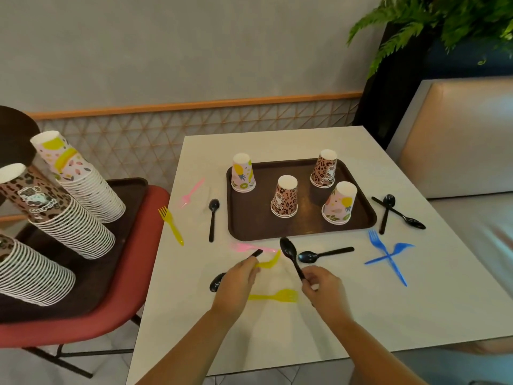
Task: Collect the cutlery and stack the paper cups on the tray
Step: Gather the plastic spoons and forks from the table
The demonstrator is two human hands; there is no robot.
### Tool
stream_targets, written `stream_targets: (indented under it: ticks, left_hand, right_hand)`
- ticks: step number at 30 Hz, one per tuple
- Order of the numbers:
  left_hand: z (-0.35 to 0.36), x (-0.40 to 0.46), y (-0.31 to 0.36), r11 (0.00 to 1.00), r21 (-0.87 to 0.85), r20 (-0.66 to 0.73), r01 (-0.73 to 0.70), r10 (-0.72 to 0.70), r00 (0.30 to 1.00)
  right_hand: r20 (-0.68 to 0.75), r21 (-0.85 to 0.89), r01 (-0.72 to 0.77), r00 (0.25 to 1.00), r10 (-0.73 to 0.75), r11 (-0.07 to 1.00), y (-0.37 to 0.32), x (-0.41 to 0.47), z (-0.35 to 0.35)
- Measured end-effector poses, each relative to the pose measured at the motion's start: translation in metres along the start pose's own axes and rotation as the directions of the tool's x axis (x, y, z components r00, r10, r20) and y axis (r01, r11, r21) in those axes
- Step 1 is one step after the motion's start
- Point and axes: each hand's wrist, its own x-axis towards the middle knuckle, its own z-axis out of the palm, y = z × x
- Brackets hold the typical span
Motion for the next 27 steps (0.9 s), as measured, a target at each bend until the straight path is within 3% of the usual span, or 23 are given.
stream_targets:
  ticks: [3, 5, 8, 11, 13, 15, 17, 23, 27]
  left_hand:
    - [-0.003, 0.003, 0.01, 0.955, -0.254, 0.003, 0.154, -0.159, 0.987]
    - [-0.003, 0.004, 0.014, 0.813, -0.493, 0.133, 0.311, -0.283, 0.95]
    - [-0.003, 0.002, 0.011, 0.684, -0.605, 0.26, 0.408, -0.315, 0.913]
    - [-0.008, 0.0, 0.001, 0.751, -0.552, 0.199, 0.363, -0.304, 0.932]
    - [-0.012, -0.001, -0.008, 0.765, -0.551, 0.157, 0.333, -0.297, 0.942]
    - [-0.02, -0.002, -0.015, 0.756, -0.579, 0.133, 0.305, -0.281, 0.95]
    - [-0.029, -0.002, -0.023, 0.77, -0.57, 0.138, 0.286, -0.253, 0.957]
    - [-0.048, 0.001, -0.054, 0.961, -0.238, 0.22, 0.143, -0.09, 0.971]
    - [-0.055, -0.002, -0.064, 0.975, -0.191, 0.245, 0.11, -0.062, 0.968]
  right_hand:
    - [0.055, 0.149, 0.001, 0.998, -0.009, 0.989, -0.026, -0.003, 0.011]
    - [0.097, 0.174, 0.018, 0.995, -0.035, 0.985, -0.038, -0.006, 0.023]
    - [0.191, 0.133, 0.046, 0.979, -0.071, 0.99, -0.049, -0.011, 0.035]
    - [0.232, 0.069, 0.086, 0.968, -0.099, 0.994, -0.046, -0.013, 0.038]
    - [0.166, -0.105, 0.155, 0.977, -0.137, 0.982, -0.03, -0.011, 0.034]
    - [0.225, -0.327, 0.197, 0.966, -0.126, 0.924, -0.014, -0.01, 0.03]
    - [0.312, -0.426, 0.19, 0.949, -0.053, 0.885, -0.006, -0.01, 0.028]
    - [0.333, -0.362, 0.192, 0.941, -0.066, 0.912, -0.017, -0.002, 0.04]
    - [0.329, -0.305, 0.335, 0.915, -0.231, 0.891, -0.043, 0.005, 0.057]
